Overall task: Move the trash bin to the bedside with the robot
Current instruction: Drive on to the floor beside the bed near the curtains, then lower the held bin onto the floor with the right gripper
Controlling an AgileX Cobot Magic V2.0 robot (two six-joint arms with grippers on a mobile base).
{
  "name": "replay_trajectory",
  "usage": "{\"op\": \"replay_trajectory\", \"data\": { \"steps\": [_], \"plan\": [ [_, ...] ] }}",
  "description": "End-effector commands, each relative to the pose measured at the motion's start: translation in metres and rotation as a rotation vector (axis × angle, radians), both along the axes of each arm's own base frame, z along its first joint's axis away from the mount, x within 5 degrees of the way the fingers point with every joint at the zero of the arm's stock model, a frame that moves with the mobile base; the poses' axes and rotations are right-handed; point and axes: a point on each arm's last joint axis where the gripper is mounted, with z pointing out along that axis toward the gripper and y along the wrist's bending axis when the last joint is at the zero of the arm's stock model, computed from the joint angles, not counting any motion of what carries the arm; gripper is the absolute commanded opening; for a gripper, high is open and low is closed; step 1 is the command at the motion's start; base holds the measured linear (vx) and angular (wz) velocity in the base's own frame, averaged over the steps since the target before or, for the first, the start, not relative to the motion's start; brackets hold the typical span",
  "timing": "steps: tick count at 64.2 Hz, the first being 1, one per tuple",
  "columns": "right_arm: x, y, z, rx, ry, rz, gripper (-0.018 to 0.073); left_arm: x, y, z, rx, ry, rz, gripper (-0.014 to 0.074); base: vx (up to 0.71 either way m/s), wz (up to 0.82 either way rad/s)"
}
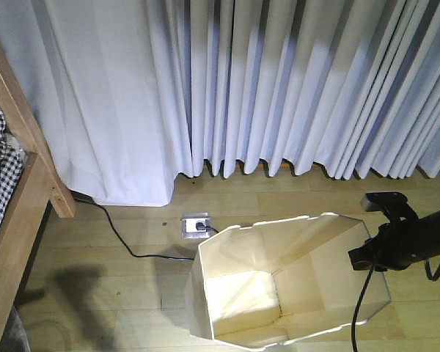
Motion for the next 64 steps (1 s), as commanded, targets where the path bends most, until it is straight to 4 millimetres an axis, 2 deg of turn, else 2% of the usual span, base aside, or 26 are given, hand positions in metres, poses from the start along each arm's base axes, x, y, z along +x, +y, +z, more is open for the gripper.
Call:
{"op": "replay_trajectory", "data": {
  "steps": [1, 26, 40, 49, 64],
  "plan": [
    [0.006, 0.012, 0.026, 0.167, -0.042, -0.010, -0.0005, 0.001, 0.000, 0.005, 0.004, -0.077, -0.004, -0.0006, 0.00, 0.00],
    [0.008, 0.010, 0.025, 0.147, -0.048, -0.027, -0.0005, 0.001, 0.000, 0.005, 0.004, -0.077, -0.004, -0.0006, 0.00, 0.00],
    [0.022, -0.004, 0.018, 0.030, -0.085, -0.189, -0.0005, 0.001, 0.000, 0.005, 0.004, -0.077, -0.004, -0.0006, 0.00, 0.00],
    [0.040, -0.008, 0.005, 0.042, -0.076, -0.174, -0.0005, 0.001, 0.000, 0.005, 0.004, -0.077, -0.004, -0.0006, 0.00, 0.00],
    [0.071, -0.017, -0.036, 0.041, -0.044, -0.211, -0.0005, 0.001, 0.000, 0.005, 0.004, -0.077, -0.004, -0.0006, 0.00, 0.00]
  ]
}}
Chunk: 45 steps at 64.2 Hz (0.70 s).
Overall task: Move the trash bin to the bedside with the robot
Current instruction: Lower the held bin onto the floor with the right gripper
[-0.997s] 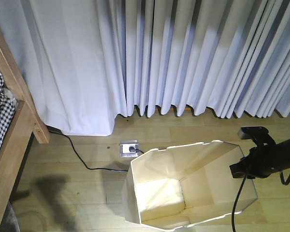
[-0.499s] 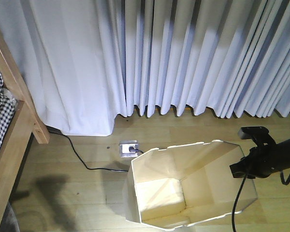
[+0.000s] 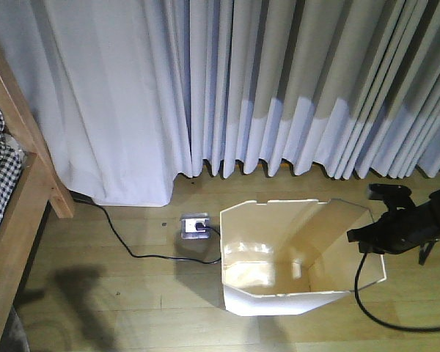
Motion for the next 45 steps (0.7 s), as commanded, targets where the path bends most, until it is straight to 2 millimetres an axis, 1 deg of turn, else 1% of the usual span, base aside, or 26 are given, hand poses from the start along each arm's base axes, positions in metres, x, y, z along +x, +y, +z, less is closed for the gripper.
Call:
{"op": "replay_trajectory", "data": {
  "steps": [1, 10, 30, 35, 45],
  "plan": [
    [0.022, 0.007, 0.011, 0.153, -0.052, -0.016, -0.0005, 0.001, 0.000, 0.005, 0.004, -0.077, -0.004, -0.0006, 0.00, 0.00],
    [0.037, 0.004, -0.018, 0.161, -0.036, -0.024, -0.0005, 0.001, 0.000, 0.005, 0.004, -0.077, -0.004, -0.0006, 0.00, 0.00],
    [0.062, -0.001, -0.086, 0.185, -0.018, -0.011, -0.0001, 0.001, 0.000, 0.005, 0.004, -0.077, -0.004, -0.0006, 0.00, 0.00],
    [0.068, -0.002, -0.098, 0.191, -0.025, 0.011, 0.0000, 0.001, 0.000, 0.005, 0.004, -0.077, -0.004, -0.0006, 0.00, 0.00],
    [0.079, -0.003, -0.114, 0.204, -0.021, 0.044, 0.0002, 0.001, 0.000, 0.005, 0.004, -0.077, -0.004, -0.0006, 0.00, 0.00]
  ]
}}
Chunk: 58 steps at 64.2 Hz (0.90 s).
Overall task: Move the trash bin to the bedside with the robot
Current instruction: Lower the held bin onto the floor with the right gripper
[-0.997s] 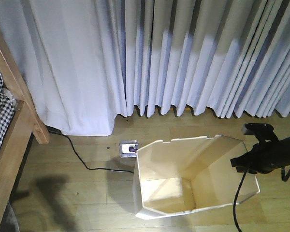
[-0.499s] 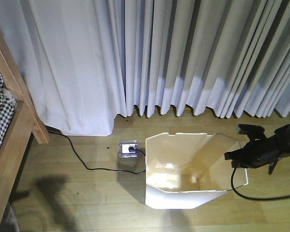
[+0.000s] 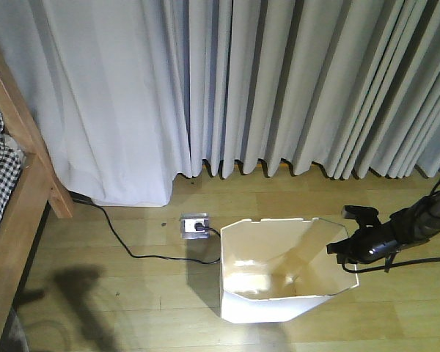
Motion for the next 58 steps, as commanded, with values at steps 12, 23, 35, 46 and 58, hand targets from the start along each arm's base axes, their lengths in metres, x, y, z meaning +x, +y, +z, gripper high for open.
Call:
{"op": "replay_trajectory", "data": {
  "steps": [12, 23, 35, 46, 58],
  "plan": [
    [0.036, 0.006, 0.013, 0.177, -0.029, 0.043, 0.0007, 0.001, 0.000, 0.005, 0.004, -0.077, -0.004, -0.0006, 0.00, 0.00],
    [0.043, 0.010, 0.001, 0.206, -0.021, 0.052, 0.0014, 0.001, 0.000, 0.005, 0.004, -0.077, -0.004, -0.0006, 0.00, 0.00],
    [0.049, 0.023, -0.007, 0.169, -0.036, 0.081, 0.0022, 0.001, 0.000, 0.005, 0.004, -0.077, -0.004, -0.0006, 0.00, 0.00],
    [0.050, 0.030, -0.011, 0.127, -0.039, 0.068, 0.0037, 0.001, 0.000, 0.005, 0.004, -0.077, -0.004, -0.0006, 0.00, 0.00],
    [0.052, 0.032, -0.012, 0.099, -0.039, 0.032, 0.0057, 0.001, 0.000, 0.005, 0.004, -0.077, -0.004, -0.0006, 0.00, 0.00]
  ]
}}
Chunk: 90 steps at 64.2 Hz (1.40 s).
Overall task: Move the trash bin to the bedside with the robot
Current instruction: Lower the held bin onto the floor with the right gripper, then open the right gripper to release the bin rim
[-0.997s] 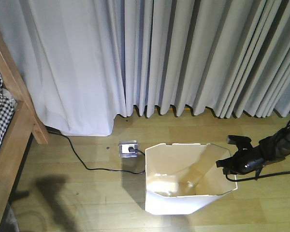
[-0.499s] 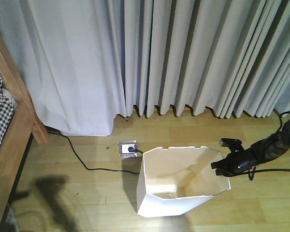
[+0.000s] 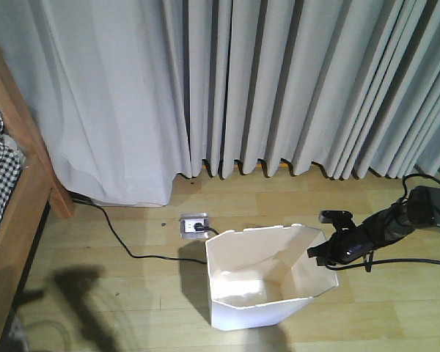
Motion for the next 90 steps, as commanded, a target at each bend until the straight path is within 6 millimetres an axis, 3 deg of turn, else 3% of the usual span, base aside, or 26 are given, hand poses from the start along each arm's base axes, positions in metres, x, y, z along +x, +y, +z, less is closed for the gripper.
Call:
{"op": "replay_trajectory", "data": {
  "steps": [1, 70, 90],
  "plan": [
    [0.029, 0.003, 0.037, 0.085, -0.054, -0.047, 0.0058, 0.001, 0.000, 0.005, 0.004, -0.077, -0.004, -0.0006, 0.00, 0.00],
    [0.031, -0.001, 0.035, 0.035, -0.083, -0.042, 0.0316, 0.001, 0.000, 0.005, 0.004, -0.077, -0.004, -0.0006, 0.00, 0.00],
    [0.051, -0.002, 0.047, 0.052, -0.140, -0.036, 0.0443, 0.001, 0.000, 0.005, 0.004, -0.077, -0.004, -0.0006, 0.00, 0.00]
  ]
}}
